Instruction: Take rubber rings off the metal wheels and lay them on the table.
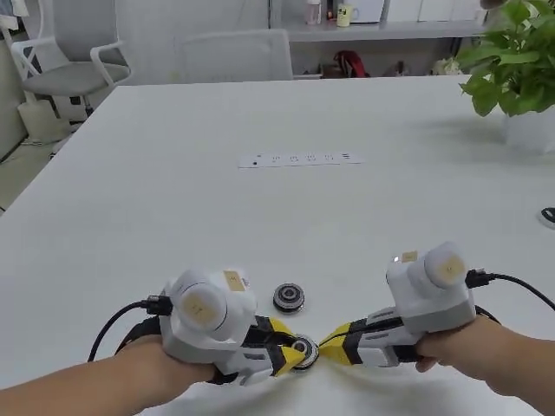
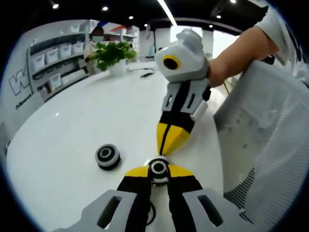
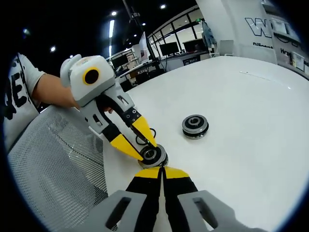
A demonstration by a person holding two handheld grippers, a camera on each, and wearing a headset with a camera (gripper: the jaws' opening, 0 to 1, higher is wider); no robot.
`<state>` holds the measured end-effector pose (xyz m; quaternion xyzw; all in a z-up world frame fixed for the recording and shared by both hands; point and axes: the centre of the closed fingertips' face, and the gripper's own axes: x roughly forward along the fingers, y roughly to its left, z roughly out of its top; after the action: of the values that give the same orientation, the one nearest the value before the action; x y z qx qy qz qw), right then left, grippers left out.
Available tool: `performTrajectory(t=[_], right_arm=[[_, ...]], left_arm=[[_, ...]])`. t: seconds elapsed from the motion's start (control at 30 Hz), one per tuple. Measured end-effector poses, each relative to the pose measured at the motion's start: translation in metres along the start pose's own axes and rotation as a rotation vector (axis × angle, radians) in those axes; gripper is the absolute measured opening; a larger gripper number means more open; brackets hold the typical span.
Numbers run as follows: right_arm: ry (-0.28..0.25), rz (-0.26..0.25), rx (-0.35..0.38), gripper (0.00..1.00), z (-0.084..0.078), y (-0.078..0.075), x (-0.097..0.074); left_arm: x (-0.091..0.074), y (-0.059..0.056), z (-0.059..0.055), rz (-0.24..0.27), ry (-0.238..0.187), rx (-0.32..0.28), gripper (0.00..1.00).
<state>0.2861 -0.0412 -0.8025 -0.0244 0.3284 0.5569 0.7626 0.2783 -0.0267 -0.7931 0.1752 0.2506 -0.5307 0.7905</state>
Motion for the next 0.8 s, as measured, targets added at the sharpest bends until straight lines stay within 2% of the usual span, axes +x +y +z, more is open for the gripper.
performTrajectory(t=[0.33,0.8], right_arm=[[-0.038,0.012,0.073,0.00,0.008,0.004,0.001],[-0.035,0.046,0.051,0.00,0.011,0.013,0.003]], left_arm=[[0.000,0.000,0.000,0.011,0.011,0.014,0.12],[0.001,0.000,0.000,0.019,0.023,0.016,0.12]])
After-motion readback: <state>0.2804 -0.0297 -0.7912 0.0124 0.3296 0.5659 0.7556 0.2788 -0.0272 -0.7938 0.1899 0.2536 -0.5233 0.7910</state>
